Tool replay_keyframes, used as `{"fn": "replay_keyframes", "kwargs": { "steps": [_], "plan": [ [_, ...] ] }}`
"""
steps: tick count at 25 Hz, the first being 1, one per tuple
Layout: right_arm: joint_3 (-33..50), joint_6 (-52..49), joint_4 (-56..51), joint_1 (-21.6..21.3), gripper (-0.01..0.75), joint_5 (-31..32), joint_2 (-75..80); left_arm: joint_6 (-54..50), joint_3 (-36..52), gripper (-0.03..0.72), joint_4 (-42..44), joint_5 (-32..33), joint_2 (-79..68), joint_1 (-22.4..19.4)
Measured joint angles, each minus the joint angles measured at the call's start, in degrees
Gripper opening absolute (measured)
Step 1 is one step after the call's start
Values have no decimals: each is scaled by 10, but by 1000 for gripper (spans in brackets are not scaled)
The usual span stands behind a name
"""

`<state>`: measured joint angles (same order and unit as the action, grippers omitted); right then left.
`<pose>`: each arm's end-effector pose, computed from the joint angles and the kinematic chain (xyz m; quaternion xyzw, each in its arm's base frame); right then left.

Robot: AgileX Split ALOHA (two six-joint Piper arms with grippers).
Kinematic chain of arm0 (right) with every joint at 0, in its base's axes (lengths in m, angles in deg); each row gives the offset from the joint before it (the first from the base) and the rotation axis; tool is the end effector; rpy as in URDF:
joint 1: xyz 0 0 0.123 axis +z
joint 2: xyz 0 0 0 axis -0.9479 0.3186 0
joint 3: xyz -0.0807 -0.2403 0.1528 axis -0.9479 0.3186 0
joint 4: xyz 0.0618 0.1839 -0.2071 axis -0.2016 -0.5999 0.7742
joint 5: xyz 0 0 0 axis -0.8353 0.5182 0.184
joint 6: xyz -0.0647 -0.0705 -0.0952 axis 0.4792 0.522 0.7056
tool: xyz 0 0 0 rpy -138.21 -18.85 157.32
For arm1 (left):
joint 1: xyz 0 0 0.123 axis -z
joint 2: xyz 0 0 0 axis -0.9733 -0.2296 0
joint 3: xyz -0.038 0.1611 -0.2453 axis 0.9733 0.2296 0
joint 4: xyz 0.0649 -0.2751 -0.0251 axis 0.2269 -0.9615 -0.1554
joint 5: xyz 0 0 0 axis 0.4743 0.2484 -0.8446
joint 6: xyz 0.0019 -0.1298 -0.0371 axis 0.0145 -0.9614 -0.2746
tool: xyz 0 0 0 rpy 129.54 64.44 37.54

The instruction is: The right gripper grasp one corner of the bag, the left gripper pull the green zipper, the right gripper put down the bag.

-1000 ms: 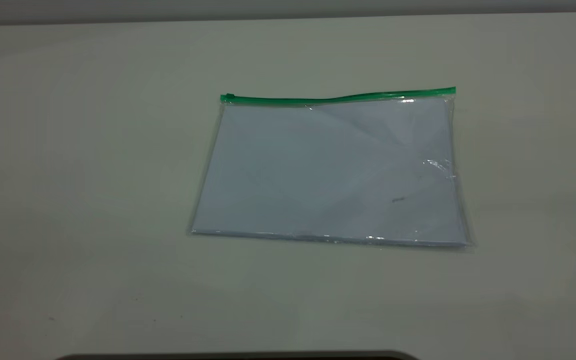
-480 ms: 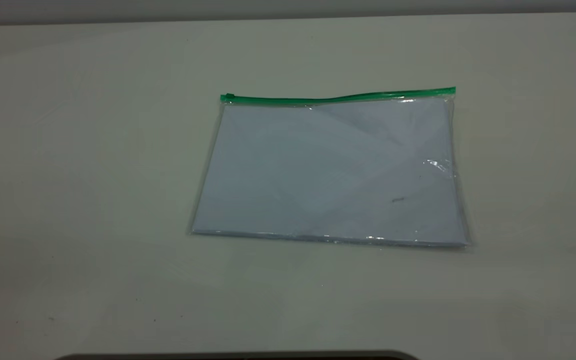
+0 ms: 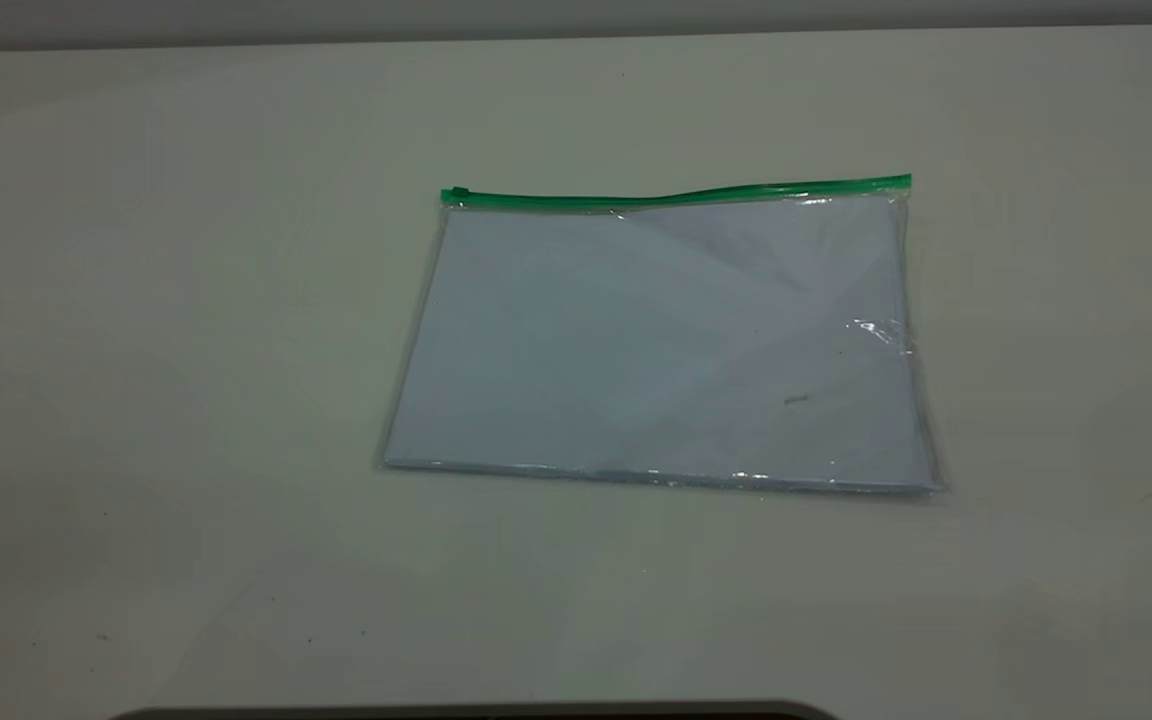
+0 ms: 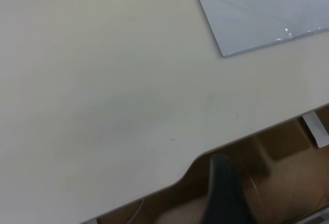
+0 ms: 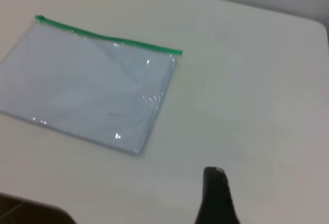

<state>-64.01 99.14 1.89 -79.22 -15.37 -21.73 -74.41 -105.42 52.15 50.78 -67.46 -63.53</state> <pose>0.0451 0.0262 0.2815 -0.1145 0.8587 0.0049 0.4995 0.0527 -0.0268 0.2577 0.1598 0.8741 -0.0810 0.4516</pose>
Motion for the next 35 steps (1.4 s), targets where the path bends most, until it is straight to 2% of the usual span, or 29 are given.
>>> {"fn": "replay_keyframes", "kwargs": {
  "steps": [8,19,22,25,27,35],
  "plan": [
    [36,-25,38,42,578,-2,-28,0,0,568,0,0,0,0],
    [41,-36,38,44,578,-9,-28,0,0,568,0,0,2,-1],
    [41,-36,38,44,578,-9,-28,0,0,568,0,1,15,-38],
    [41,-36,38,44,578,-9,-28,0,0,568,0,2,30,-108],
    [41,-36,38,44,578,-9,-28,0,0,568,0,2,43,-139],
    [41,-36,38,44,578,-11,-28,14,0,568,19,4,50,-153]
  ]
}}
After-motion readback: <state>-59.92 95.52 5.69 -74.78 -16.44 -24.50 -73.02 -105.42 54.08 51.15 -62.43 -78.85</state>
